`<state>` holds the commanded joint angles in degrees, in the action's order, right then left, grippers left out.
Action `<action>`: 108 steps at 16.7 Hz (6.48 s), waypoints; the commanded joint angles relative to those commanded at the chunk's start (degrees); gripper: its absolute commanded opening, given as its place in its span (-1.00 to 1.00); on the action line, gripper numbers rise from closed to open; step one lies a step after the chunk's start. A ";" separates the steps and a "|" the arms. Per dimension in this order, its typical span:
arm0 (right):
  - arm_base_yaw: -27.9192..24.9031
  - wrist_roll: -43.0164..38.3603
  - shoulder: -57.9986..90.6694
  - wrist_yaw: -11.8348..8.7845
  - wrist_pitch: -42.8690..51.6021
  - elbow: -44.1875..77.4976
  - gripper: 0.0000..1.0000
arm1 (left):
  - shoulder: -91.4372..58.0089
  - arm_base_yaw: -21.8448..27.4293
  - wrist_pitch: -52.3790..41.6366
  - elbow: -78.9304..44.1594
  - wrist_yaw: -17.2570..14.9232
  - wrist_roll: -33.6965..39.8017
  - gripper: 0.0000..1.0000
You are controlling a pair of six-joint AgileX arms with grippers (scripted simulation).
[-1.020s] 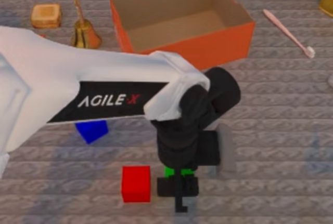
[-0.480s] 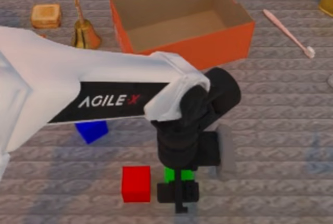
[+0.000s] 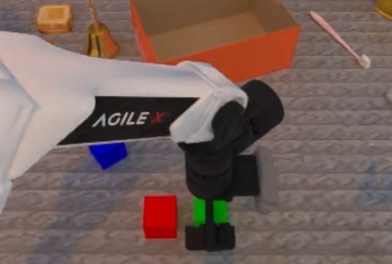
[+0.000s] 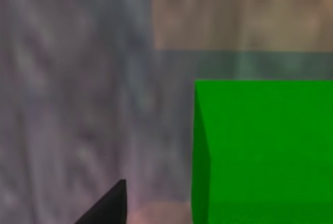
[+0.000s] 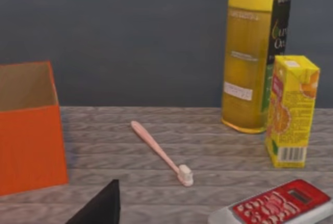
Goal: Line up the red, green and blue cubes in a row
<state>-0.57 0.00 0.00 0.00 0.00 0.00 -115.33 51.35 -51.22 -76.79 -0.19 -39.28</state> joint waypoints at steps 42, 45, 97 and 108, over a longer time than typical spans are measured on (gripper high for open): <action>0.00 0.00 0.00 0.00 0.00 0.00 1.00 | -2.33 -31.64 1.93 -0.74 0.08 5.47 1.00; 0.00 0.00 0.00 0.00 0.00 0.00 1.00 | -4.23 -31.66 5.77 1.74 0.07 5.36 1.00; 0.00 0.00 0.00 0.00 0.00 0.00 1.00 | -10.47 -0.12 -20.16 -30.53 -0.60 7.66 -1.00; 0.00 0.00 0.00 0.00 0.00 0.00 1.00 | -13.18 8.12 -21.53 -36.23 -0.44 8.44 -1.00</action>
<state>-0.57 0.00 0.00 0.00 0.00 0.00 -128.52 59.47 -72.75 -113.02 -0.63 -30.84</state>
